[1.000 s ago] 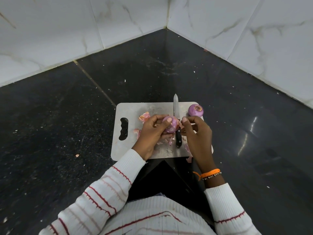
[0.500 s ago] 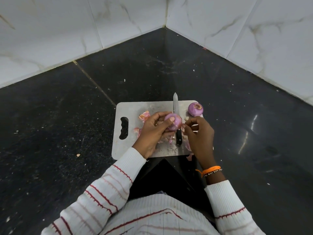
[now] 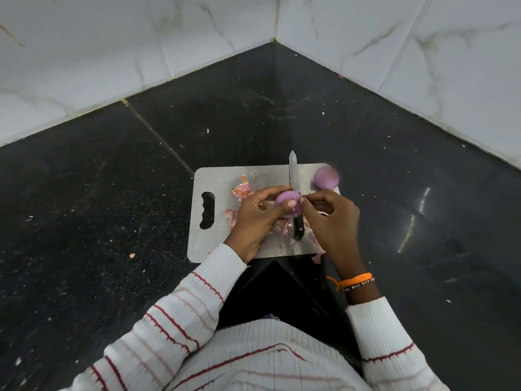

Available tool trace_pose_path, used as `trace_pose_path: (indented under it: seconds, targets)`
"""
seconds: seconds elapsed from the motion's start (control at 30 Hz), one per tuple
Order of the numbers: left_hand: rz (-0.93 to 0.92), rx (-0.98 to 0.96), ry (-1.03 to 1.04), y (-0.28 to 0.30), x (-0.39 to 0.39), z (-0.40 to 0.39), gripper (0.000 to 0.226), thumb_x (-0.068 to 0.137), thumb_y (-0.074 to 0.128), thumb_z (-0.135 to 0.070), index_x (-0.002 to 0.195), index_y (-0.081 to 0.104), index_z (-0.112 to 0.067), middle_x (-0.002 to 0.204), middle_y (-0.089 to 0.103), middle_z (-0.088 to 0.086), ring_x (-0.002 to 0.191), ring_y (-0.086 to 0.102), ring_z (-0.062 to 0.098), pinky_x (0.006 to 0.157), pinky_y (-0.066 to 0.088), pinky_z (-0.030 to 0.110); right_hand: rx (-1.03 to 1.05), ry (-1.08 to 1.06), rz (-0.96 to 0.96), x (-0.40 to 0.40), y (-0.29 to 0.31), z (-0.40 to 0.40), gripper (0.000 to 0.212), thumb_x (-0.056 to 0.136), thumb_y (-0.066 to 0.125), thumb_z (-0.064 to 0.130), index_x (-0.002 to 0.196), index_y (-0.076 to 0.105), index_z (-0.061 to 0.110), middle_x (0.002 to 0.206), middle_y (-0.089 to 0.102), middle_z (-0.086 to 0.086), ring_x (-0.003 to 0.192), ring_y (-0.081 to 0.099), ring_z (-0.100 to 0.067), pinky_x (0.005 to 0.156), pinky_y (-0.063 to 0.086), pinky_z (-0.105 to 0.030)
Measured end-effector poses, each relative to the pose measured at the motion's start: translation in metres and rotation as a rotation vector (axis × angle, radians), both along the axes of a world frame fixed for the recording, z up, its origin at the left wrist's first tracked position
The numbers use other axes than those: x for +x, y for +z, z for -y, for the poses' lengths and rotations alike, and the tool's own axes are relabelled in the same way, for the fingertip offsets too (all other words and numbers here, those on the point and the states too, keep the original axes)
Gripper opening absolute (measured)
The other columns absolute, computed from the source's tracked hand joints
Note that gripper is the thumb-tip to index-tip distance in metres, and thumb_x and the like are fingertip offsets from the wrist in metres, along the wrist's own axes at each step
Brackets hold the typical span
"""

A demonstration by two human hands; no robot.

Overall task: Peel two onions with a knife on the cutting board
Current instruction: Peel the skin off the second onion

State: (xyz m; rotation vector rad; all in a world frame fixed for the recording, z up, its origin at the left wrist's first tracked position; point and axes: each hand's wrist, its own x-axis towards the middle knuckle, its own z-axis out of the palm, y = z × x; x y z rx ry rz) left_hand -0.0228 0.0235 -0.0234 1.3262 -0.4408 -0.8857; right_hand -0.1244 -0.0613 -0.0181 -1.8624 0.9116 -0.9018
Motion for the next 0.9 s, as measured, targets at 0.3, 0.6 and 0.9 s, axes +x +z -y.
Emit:
trace_pose_path:
  seconds: [0.3, 0.6, 0.9]
  targets:
    - [-0.021, 0.0, -0.033, 0.001, -0.004, 0.0, 0.024, 0.084, 0.068, -0.011, 0.107, 0.068, -0.015, 0.112, 0.066, 0.009, 0.1, 0.066, 0.022, 0.069, 0.057, 0.022, -0.01, -0.002, -0.07, -0.002, -0.005, 0.008, 0.006, 0.078, 0.068, 0.006, 0.075, 0.071, 0.01, 0.066, 0.066, 0.004, 0.06, 0.061, 0.001, 0.064, 0.05, -0.011]
    - [-0.063, 0.01, -0.012, -0.003, -0.002, 0.0, 0.026, 0.084, 0.068, -0.012, 0.11, 0.066, -0.015, 0.112, 0.065, 0.006, 0.102, 0.065, 0.023, 0.072, 0.058, 0.025, 0.162, -0.032, -0.031, 0.0, -0.014, 0.012, 0.015, 0.092, 0.054, 0.017, 0.087, 0.068, 0.014, 0.081, 0.07, -0.003, 0.076, 0.068, -0.023, 0.075, 0.056, -0.045]
    - [-0.061, 0.029, -0.04, -0.005, -0.005, 0.002, 0.023, 0.086, 0.066, -0.012, 0.11, 0.065, -0.014, 0.114, 0.063, 0.005, 0.099, 0.067, 0.02, 0.072, 0.059, 0.026, 0.007, -0.021, -0.096, 0.002, -0.016, 0.009, 0.007, 0.088, 0.061, 0.013, 0.08, 0.063, 0.011, 0.074, 0.061, 0.005, 0.068, 0.055, -0.006, 0.061, 0.041, -0.009]
